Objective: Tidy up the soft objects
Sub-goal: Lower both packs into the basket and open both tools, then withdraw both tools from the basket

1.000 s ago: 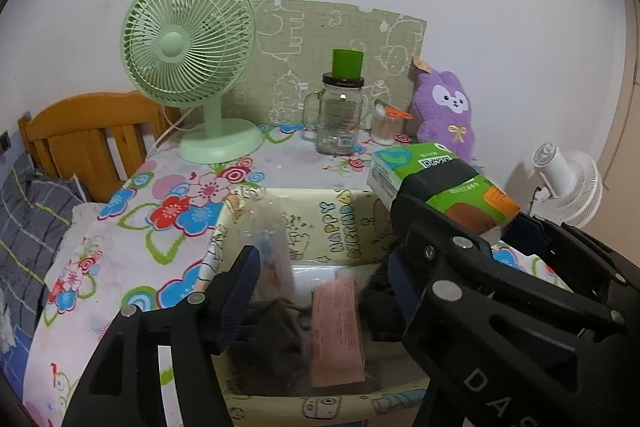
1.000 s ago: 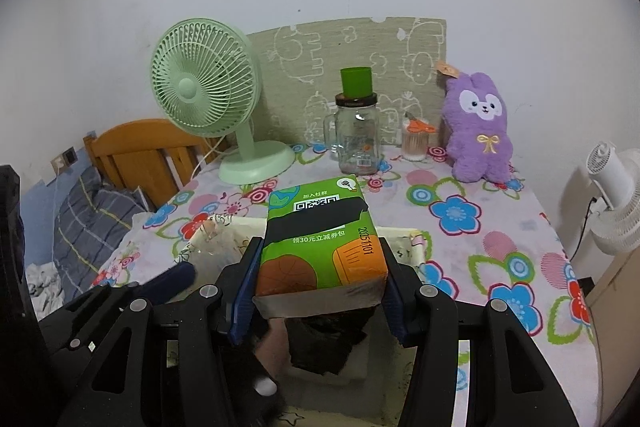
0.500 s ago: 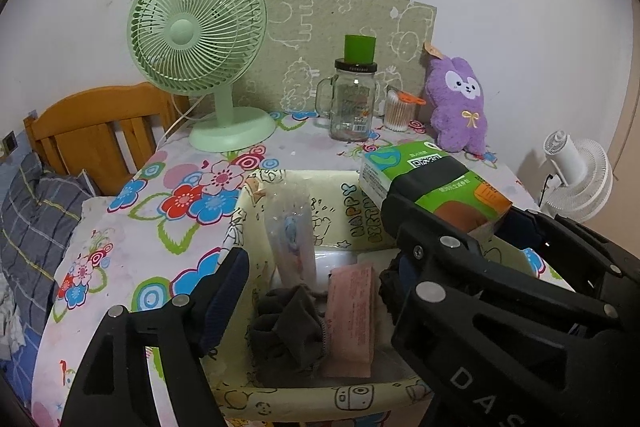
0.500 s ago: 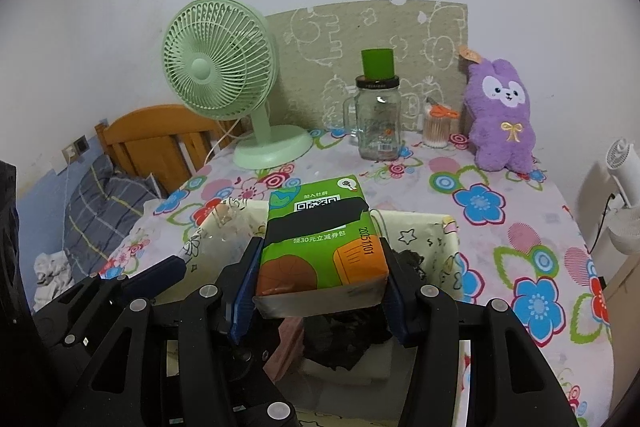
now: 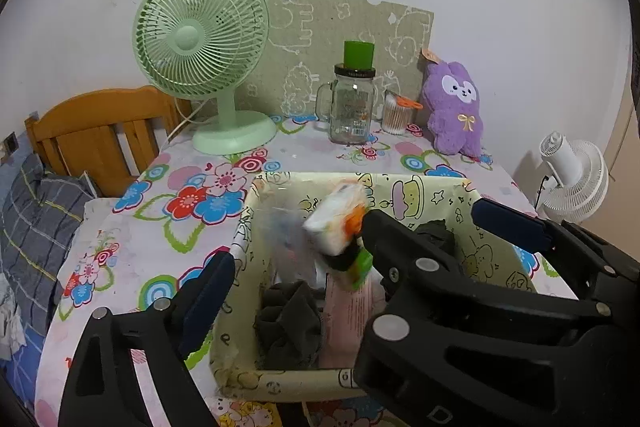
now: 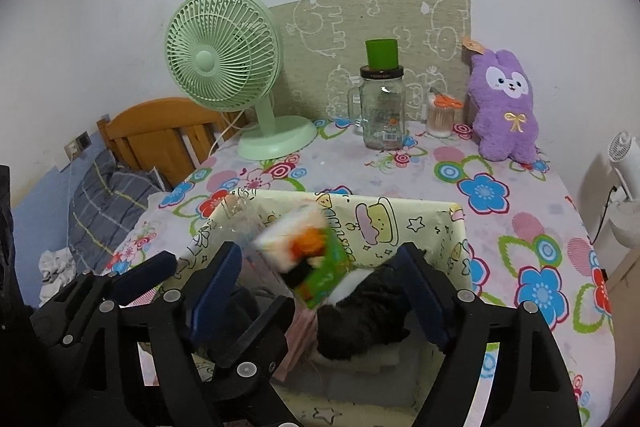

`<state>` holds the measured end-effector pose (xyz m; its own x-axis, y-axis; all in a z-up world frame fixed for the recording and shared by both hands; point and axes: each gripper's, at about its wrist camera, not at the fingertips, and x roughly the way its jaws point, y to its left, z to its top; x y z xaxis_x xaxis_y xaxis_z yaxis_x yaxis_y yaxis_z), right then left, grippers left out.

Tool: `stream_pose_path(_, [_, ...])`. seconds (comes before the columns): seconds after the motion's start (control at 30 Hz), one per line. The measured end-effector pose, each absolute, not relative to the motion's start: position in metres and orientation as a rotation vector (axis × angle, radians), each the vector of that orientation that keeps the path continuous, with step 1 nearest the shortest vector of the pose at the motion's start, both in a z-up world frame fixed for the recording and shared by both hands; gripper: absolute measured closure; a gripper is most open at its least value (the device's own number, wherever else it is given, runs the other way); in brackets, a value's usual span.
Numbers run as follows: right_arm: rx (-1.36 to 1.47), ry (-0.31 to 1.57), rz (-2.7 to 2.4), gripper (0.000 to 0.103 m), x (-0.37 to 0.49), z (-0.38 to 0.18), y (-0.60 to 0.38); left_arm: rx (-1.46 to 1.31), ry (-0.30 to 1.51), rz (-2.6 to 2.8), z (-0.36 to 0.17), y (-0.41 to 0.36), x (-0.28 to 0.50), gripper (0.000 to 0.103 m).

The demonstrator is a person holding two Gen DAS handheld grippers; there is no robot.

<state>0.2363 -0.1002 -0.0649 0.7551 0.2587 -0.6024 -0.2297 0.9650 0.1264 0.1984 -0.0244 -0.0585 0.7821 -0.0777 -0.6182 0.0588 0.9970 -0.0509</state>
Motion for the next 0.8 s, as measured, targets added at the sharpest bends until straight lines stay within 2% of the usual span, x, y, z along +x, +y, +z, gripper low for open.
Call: stream_pose_path(0.8, [0.051, 0.551, 0.149, 0.015, 0.149, -0.014, -0.105, -0.008, 0.552, -0.109, -0.013, -0.028, 0.125, 0.005])
